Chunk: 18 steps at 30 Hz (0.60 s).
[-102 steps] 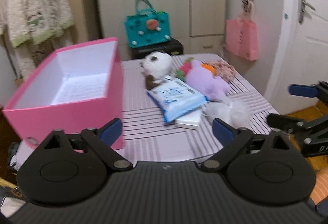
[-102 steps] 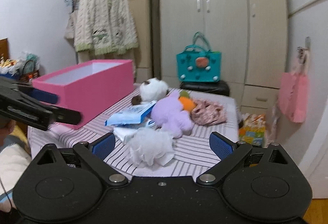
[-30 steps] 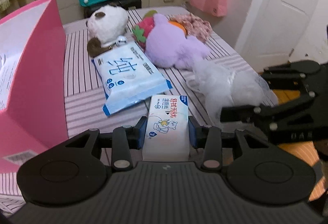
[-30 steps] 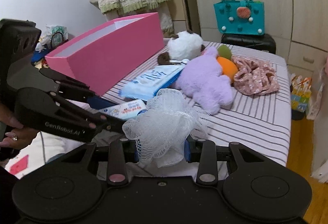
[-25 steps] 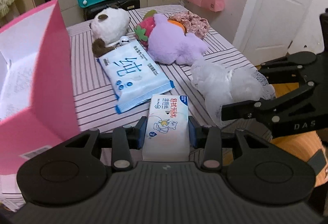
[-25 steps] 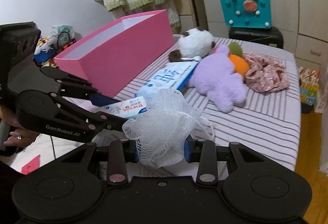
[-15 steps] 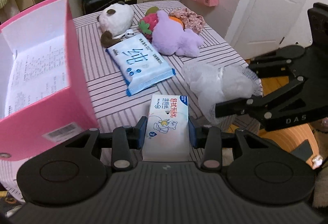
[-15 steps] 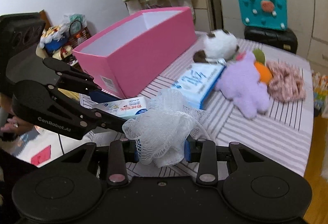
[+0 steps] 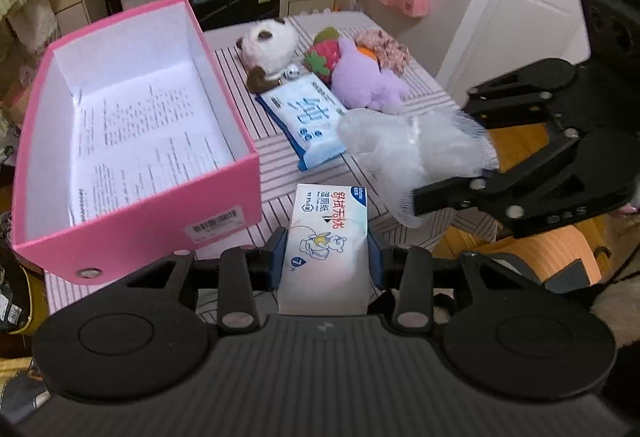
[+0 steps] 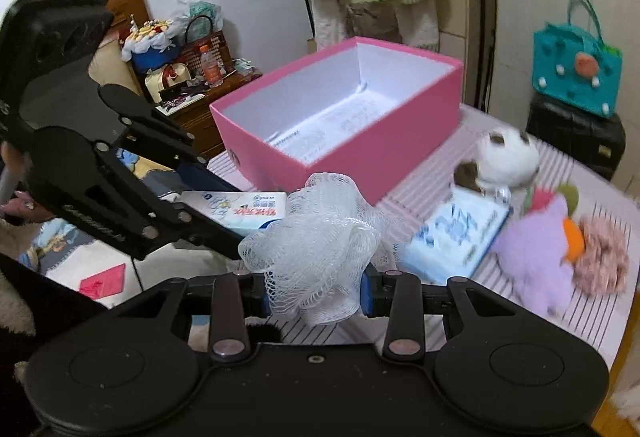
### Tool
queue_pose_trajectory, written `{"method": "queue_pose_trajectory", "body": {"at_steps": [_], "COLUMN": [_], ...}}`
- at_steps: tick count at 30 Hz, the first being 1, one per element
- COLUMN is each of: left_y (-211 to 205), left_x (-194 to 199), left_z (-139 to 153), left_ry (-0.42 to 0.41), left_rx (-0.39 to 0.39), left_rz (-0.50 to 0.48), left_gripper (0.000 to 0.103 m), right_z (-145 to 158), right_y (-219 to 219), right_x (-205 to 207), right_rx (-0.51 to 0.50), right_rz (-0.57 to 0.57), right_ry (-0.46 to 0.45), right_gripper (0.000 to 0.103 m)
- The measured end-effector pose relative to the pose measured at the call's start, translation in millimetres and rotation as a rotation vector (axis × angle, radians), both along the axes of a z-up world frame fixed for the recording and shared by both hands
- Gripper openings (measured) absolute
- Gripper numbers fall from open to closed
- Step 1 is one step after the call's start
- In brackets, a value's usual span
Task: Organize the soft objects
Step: 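Carry the tissue pack with the left gripper while the right gripper carries the mesh puff into the pink box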
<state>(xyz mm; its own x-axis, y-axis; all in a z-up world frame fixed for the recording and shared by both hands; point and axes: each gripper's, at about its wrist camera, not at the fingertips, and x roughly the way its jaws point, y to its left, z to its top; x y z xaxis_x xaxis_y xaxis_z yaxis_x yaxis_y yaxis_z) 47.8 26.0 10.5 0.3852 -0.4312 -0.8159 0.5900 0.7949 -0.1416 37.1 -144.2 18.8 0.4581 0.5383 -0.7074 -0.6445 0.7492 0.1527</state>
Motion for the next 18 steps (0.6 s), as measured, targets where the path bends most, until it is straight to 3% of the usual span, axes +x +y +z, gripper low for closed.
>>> {"method": "queue_pose_trajectory", "body": {"at_steps": [7, 12, 18], "left_y": [19, 38, 53], "left_x": [9, 32, 72], "left_z": [24, 33, 33], "left_ry": [-0.081, -0.135, -0.179], "left_rx": [-0.035, -0.085, -0.101], "left_rz": [0.008, 0.071, 0.162], "left_gripper": [0.039, 0.039, 0.039], "right_z": [24, 37, 41], "right_y": [24, 37, 60], "right_x": [25, 46, 89], "right_rx": [-0.024, -0.021, -0.014], "right_rz": [0.02, 0.031, 0.05], "right_ry": [-0.098, -0.194, -0.241], "right_gripper": [0.043, 0.043, 0.043]}}
